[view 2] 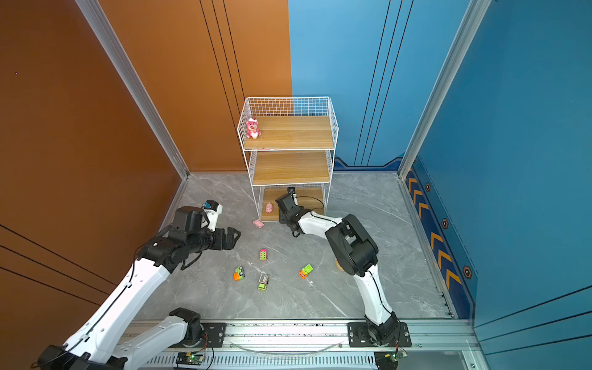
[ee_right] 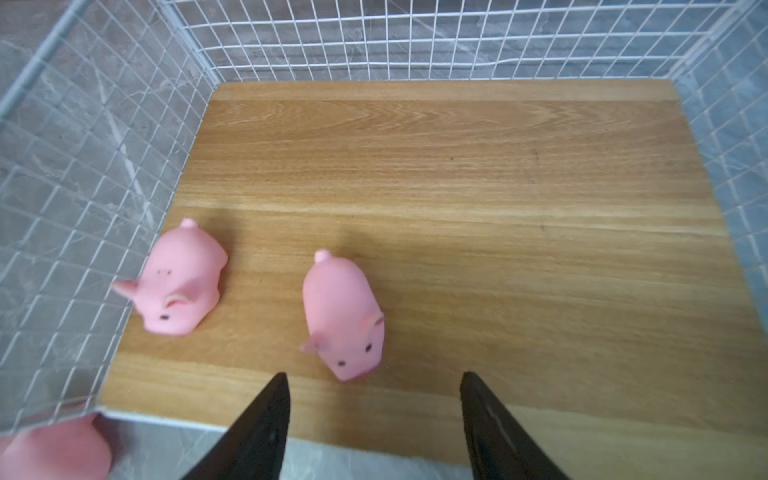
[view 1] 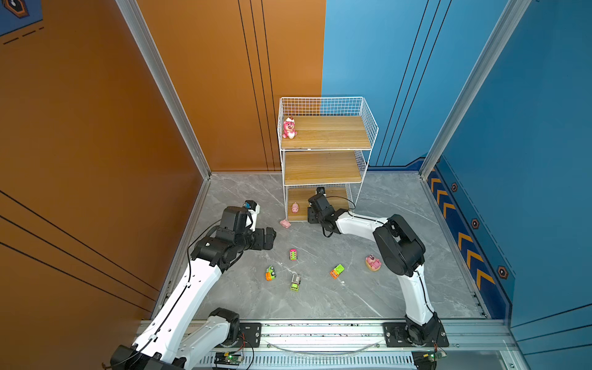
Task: Place and organize the plastic toys onto the shelf
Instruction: 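Open the right gripper to release the pig on the bottom tier, then move the right gripper to the pink pig beside the shelf's corner post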
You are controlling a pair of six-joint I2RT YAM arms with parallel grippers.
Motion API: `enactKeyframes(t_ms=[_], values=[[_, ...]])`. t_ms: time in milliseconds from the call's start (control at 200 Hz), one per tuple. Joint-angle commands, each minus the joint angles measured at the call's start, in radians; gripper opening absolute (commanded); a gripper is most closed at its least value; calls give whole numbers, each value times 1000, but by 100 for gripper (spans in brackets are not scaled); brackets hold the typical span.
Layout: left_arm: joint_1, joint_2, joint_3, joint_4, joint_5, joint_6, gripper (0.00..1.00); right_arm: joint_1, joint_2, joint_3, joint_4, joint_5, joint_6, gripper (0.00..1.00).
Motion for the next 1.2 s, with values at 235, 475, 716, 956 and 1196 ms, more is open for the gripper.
enactKeyframes(t_ms=[235,475,716,956,1196], values=[[45,6,-9,1,-25,-7,98,169,-275,-301,130,59,-40,78],[56,26,-9,1,-27,-11,98,182,-174,-193,120,-199,-156,80],[55,36,-10,0,-33,-11,98,159,-44,-10,25,-282,-284,80],[60,38,-8,0,-31,-9,98,142,67,93,-10,-300,-306,77],[67,40,-8,0,-22,-9,98,135,123,147,-13,-289,-318,70]])
